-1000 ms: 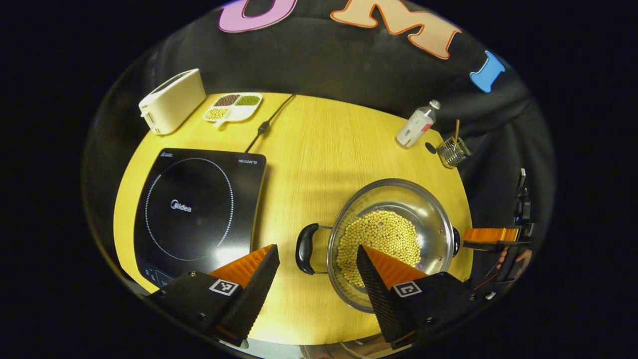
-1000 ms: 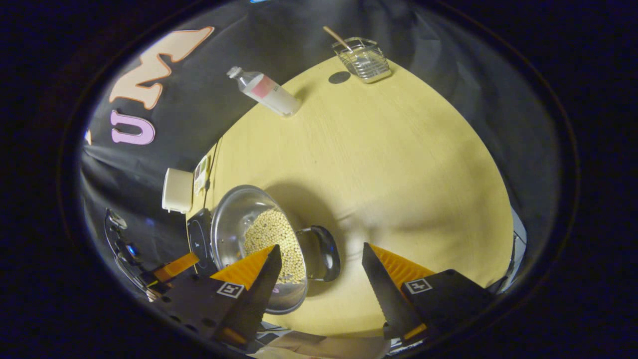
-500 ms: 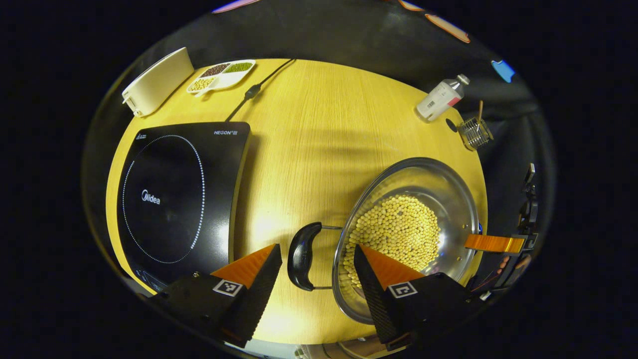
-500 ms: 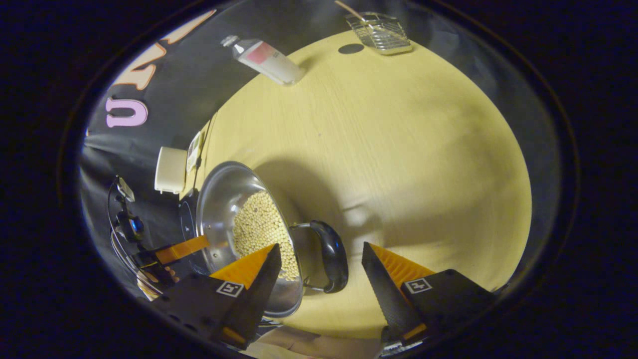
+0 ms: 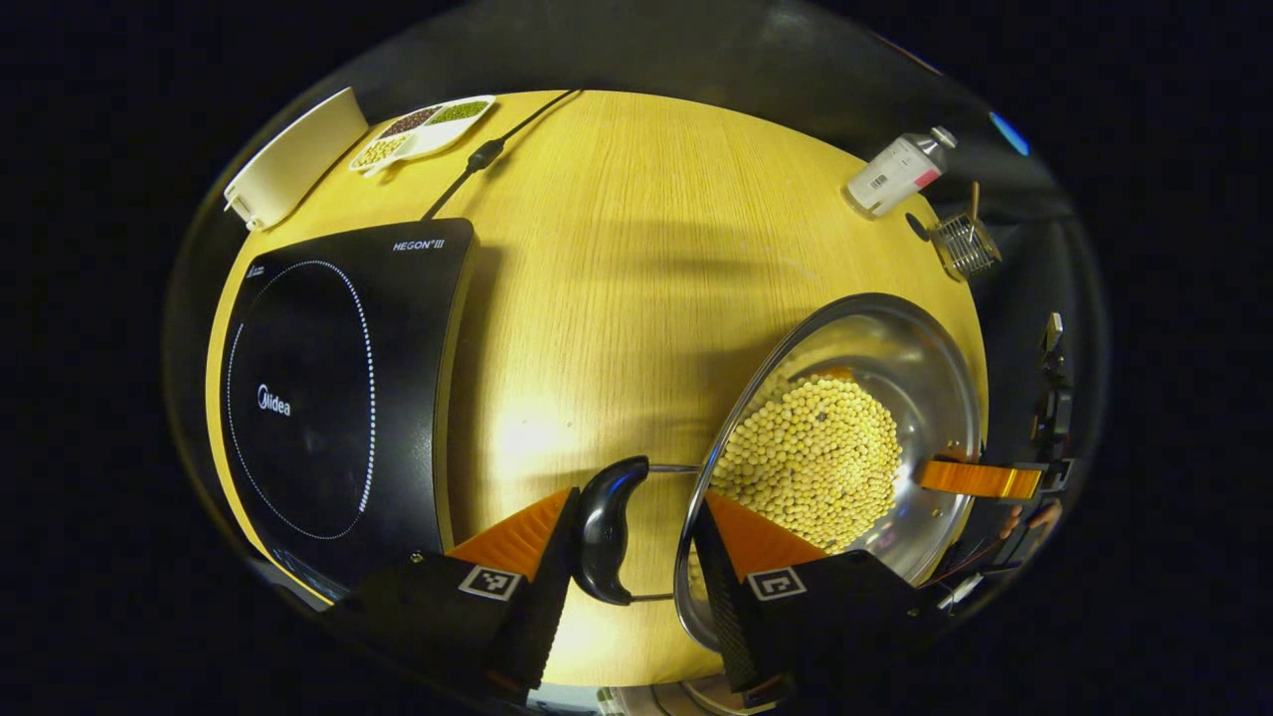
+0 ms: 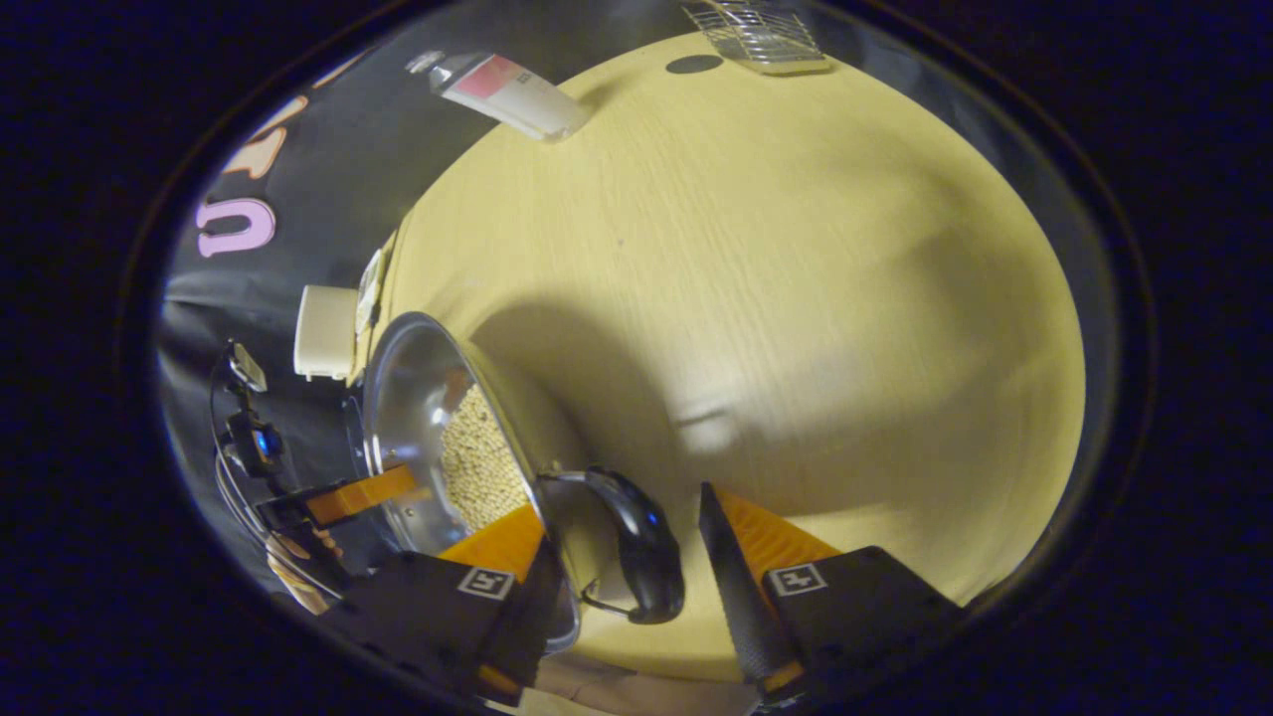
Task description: First push the handle of the pot to place it horizontally, then grasp the pot with both hands and set it on the induction cooktop.
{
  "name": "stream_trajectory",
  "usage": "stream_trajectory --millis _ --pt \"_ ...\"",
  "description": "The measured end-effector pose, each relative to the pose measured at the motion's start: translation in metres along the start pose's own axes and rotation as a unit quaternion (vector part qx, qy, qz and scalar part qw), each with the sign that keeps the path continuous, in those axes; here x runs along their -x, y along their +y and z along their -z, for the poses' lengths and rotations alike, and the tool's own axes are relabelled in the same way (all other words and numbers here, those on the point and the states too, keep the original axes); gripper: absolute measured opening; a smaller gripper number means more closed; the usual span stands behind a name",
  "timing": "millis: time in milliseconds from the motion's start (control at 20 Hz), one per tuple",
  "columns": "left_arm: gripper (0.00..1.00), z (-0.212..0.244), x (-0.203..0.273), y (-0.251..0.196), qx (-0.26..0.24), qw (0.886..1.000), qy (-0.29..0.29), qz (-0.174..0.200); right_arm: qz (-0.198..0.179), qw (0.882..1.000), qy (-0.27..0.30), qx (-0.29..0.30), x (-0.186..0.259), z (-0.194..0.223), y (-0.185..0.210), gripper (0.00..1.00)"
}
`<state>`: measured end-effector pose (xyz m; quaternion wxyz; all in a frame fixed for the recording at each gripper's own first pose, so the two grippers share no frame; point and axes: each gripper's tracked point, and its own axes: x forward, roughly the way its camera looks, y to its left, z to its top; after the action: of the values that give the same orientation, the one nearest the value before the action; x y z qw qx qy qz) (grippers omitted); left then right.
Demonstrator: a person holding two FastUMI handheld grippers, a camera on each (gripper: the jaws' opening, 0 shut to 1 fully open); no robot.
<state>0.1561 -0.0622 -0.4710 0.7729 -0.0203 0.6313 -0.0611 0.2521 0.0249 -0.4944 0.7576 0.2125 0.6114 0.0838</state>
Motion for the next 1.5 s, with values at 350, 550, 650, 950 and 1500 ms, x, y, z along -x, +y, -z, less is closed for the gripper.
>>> stream_trajectory --millis 350,550,650,950,1500 --pt "0.65 0.001 -0.001 0.001 0.004 1.0 0.009 -0.008 0.004 0.999 0.029 -0.016 -0.005 0.006 0.001 0.57" --pt "0.64 0.002 0.0 0.0 0.008 1.0 0.008 -0.004 0.014 1.0 0.014 -0.009 -0.005 0.003 0.001 0.53" --pt "0.65 0.003 0.001 0.0 0.01 1.0 0.01 -0.006 0.014 1.0 0.014 -0.01 -0.006 0.003 0.0 0.53" --pt "0.63 0.004 0.0 -0.002 0.014 1.0 0.011 -0.009 0.02 1.0 0.014 -0.008 -0.006 0.006 -0.001 0.53" --pt "0.63 0.022 0.021 -0.026 -0.001 1.0 0.009 -0.013 0.034 0.999 -0.018 0.016 0.029 0.014 -0.013 0.53"
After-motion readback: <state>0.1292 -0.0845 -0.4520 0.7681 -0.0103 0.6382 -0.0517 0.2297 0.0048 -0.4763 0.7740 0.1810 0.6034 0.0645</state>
